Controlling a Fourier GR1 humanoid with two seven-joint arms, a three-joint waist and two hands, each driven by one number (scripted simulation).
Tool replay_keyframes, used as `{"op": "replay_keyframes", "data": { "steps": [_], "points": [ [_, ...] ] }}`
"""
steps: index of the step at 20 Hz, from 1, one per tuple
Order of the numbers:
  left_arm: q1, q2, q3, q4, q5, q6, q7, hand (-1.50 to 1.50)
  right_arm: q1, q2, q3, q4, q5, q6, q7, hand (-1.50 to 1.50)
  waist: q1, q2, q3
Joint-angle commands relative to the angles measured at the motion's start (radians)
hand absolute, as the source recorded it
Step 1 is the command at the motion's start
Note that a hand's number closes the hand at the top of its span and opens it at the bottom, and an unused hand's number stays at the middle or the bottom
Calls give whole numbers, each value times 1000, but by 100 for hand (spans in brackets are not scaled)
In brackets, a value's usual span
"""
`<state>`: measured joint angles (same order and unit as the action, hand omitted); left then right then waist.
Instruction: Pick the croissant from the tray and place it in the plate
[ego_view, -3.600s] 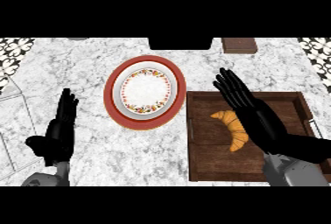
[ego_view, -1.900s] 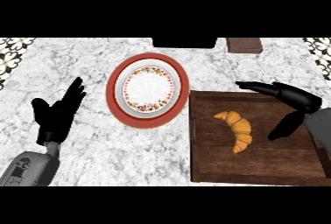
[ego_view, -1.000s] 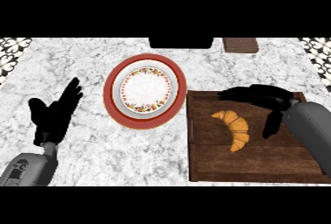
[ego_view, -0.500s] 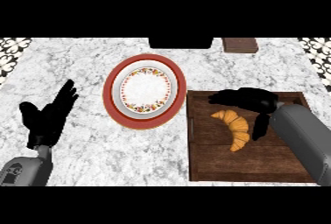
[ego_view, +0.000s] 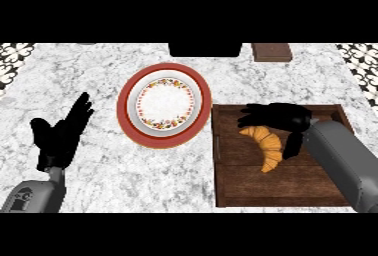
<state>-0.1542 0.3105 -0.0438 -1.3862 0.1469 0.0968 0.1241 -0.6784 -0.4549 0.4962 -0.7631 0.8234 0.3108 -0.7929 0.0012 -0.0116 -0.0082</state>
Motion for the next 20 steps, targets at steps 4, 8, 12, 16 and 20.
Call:
{"op": "replay_keyframes", "data": {
  "steps": [4,8,12,16,20],
  "points": [
    [8,-19,5,-16,-15,4,2,0,46,39,67,-54,70,15,-69,150,3,11,8],
    [-17,-34,1,13,-26,13,28,0,100,52,64,-87,59,18,-58,150,-4,11,8],
    [7,20,54,-29,17,-50,20,0,97,15,-4,-75,29,-1,-113,150,4,11,8],
    [-7,-26,21,22,-17,-15,0,0,56,317,-41,-134,22,-44,310,150,-2,6,6],
    [-12,-26,6,8,-19,-23,15,0,31,444,-56,-132,35,-96,534,150,45,-2,4]
  ]
}}
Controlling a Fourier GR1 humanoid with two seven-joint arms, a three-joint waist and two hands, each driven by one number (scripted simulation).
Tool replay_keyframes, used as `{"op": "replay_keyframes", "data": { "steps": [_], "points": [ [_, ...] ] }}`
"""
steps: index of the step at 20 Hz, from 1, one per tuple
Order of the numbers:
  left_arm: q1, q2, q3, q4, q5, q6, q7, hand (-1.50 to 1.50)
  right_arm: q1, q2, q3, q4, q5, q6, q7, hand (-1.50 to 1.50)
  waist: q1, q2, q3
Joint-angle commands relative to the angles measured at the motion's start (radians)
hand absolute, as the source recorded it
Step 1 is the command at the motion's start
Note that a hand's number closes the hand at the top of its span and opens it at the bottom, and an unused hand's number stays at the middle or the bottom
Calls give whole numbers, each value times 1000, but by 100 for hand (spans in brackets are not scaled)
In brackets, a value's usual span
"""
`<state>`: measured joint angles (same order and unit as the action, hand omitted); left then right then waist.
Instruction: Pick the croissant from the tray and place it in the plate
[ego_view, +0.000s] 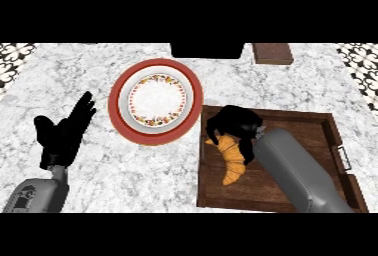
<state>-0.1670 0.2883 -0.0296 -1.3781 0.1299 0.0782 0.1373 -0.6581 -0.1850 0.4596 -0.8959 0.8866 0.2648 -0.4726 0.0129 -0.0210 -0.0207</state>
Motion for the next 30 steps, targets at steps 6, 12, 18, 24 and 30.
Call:
{"op": "replay_keyframes", "data": {
  "steps": [6,12,18,24,30],
  "points": [
    [-30,-6,-21,9,-5,-14,14,0,-80,181,-40,-146,-36,-298,509,150,61,-2,21],
    [-44,-10,-32,14,-7,-25,18,0,-154,184,10,-231,39,-568,868,150,79,-3,18],
    [-101,-26,-34,22,-7,-16,37,0,-226,185,120,-234,45,-745,1279,150,98,18,18],
    [-104,-21,-30,33,-9,-25,42,0,-352,185,256,-120,43,-907,1583,150,97,31,19],
    [-90,-23,-19,34,-7,-27,32,0,-417,185,335,-7,-6,-966,1684,150,82,33,19]
  ]
}}
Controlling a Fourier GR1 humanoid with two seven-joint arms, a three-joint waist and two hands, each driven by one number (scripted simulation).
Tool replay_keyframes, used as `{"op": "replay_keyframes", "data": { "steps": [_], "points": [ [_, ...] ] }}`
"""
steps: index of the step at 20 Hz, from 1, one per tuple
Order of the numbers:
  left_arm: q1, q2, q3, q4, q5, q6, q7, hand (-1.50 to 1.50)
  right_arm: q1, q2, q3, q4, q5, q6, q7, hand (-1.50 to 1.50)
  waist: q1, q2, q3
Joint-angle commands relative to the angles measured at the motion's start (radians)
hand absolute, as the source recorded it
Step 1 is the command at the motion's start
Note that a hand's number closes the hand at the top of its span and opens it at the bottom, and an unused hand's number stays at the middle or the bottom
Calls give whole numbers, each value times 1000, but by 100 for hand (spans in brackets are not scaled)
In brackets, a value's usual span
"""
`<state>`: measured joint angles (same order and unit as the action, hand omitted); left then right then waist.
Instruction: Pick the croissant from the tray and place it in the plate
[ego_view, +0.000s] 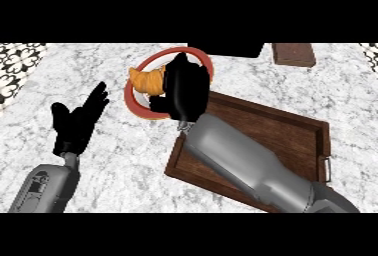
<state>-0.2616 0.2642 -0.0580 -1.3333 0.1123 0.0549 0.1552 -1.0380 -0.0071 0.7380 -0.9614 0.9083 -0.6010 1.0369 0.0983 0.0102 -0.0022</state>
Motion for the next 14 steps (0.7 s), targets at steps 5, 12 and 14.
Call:
{"op": "replay_keyframes", "data": {
  "steps": [5,12,14],
  "points": [
    [35,0,13,-19,-3,2,-1,0,-27,7,52,189,-141,-70,49,150,-27,3,1],
    [37,5,19,-10,-1,-22,-21,0,57,7,-3,239,-431,-107,-202,-150,-22,11,3],
    [11,-3,26,-30,-4,1,11,0,11,7,2,249,-493,-55,-286,-150,-28,7,3]
  ]
}}
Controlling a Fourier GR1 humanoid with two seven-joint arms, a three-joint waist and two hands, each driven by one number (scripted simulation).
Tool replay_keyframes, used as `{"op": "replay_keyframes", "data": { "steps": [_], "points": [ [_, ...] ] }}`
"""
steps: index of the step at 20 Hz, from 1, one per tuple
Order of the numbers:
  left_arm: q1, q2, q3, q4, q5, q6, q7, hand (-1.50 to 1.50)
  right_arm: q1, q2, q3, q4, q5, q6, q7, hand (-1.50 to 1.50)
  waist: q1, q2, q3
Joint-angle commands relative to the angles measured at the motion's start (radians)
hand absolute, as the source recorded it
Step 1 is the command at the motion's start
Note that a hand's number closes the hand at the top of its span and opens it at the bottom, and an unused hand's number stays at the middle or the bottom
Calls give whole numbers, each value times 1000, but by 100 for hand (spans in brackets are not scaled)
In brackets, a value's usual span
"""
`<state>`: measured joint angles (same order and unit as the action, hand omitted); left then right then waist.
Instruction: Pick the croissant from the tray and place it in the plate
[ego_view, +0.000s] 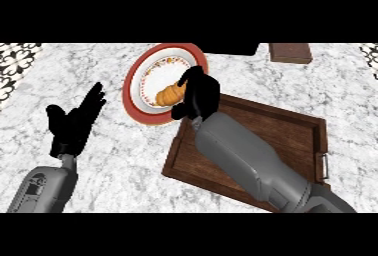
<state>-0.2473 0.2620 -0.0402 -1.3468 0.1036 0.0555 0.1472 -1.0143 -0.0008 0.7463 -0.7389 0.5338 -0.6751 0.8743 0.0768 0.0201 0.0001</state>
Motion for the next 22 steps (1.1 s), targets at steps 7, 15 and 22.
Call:
{"op": "replay_keyframes", "data": {
  "steps": [7,15,22],
  "points": [
    [53,-6,11,19,-7,-13,-59,0,-41,1,31,-26,-101,-210,-296,-150,-13,-7,0],
    [15,13,42,14,2,-10,-1,0,9,1,-40,-252,-312,-345,-405,-150,-35,-12,0],
    [48,11,37,-27,-15,-8,4,0,78,1,-121,-335,-611,-214,-573,-150,-42,-13,0]
  ]
}}
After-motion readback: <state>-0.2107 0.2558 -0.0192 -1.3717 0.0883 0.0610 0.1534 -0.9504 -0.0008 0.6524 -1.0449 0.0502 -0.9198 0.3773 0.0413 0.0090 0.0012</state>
